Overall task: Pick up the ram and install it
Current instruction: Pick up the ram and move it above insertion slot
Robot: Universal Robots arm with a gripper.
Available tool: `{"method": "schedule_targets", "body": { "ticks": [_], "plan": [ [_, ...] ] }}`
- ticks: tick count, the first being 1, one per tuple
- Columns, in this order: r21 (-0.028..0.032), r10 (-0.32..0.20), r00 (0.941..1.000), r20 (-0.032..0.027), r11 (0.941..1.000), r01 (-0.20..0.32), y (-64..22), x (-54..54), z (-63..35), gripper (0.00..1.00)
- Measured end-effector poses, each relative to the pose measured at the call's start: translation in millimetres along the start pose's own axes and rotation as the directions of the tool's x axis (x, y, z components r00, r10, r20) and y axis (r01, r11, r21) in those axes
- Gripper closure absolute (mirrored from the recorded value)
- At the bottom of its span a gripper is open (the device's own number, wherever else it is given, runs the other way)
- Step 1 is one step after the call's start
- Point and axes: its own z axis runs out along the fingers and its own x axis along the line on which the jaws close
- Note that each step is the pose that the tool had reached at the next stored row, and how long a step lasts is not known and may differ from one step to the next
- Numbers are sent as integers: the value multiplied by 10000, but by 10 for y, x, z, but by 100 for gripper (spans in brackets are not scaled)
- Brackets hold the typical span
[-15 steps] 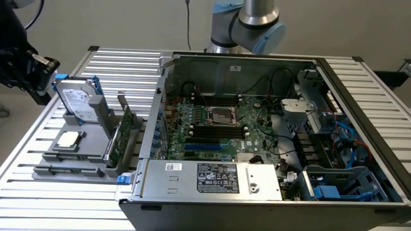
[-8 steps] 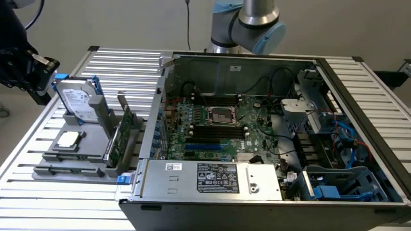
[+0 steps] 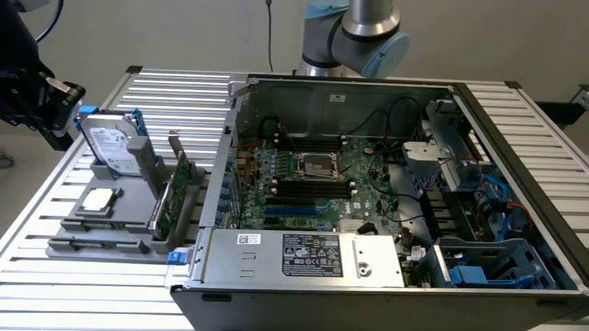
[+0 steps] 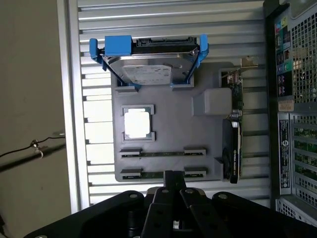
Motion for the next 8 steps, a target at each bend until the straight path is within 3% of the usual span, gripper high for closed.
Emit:
{"method": "schedule_targets", "body": {
  "ticks": [2,8],
  "plan": [
    [-13,-31,10000,-3,10000,31,-2,18,12,89],
    [-25,-1079,9941,-53,9942,1079,-3,20,35,89]
  ]
}}
